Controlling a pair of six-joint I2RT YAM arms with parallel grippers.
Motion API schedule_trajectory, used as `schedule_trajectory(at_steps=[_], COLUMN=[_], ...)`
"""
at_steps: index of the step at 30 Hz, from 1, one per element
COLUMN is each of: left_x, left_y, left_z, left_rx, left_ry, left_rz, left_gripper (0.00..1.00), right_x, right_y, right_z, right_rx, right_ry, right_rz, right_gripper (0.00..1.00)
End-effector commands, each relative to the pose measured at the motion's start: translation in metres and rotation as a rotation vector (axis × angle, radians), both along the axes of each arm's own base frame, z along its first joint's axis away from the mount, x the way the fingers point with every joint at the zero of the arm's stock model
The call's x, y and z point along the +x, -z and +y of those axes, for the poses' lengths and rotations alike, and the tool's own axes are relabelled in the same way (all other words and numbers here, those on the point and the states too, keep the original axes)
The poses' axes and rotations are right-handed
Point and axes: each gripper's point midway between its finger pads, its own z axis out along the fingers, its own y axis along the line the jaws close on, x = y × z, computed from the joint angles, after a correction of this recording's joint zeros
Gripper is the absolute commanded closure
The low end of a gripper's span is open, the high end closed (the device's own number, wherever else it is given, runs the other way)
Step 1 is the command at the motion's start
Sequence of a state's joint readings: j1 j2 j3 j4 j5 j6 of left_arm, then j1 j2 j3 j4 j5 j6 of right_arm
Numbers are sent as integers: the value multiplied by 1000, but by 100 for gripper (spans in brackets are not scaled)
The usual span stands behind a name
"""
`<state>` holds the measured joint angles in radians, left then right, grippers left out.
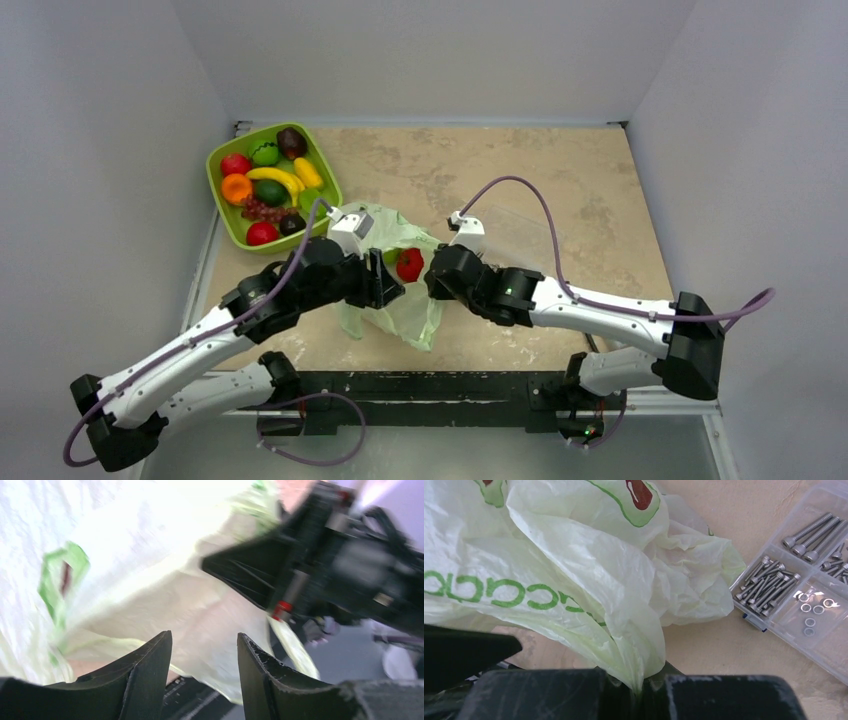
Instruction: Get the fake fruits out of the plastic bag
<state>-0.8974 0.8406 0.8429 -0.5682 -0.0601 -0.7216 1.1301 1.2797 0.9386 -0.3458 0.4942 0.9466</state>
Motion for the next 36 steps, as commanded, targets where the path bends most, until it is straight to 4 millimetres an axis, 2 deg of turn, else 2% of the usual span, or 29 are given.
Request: schedule_trajectory(at_steps=[1,7,14,18,21,26,30,34,36], left_x=[32,47,65,78,89,105,111,108,104], left_y=[15,46,57,64,78,101,119,153,163], left_z=[14,-1,-13,-19,-20,-34,-49,-45,-43], left_rx=[35,88,42,67,99,143,205,282,294], left_ry=[-186,-212,-295,-334,-372,-380,-325,-322,-316], left_rz=[-79,-34,-24,-27,-32,-20,-3,45,63], left_gripper=[50,51,49,34,25,14,14,17,20], right_x=[-9,-17,-23,-26,-27,-30,-33,-36,-37], right_y=[-8,-10,-15,-16,-14,-7,2,13,15], right_z=[-4,-3,1,1,0,-5,-14,-21,-23], right_rx=[56,76,88,90,83,62,40,30,33], right_ry=[12,-35,-78,-91,-97,-105,-99,-92,-93], right_rz=[16,25,29,29,30,38,47,58,59], right_gripper=[100,100,100,100,100,100,100,100,100])
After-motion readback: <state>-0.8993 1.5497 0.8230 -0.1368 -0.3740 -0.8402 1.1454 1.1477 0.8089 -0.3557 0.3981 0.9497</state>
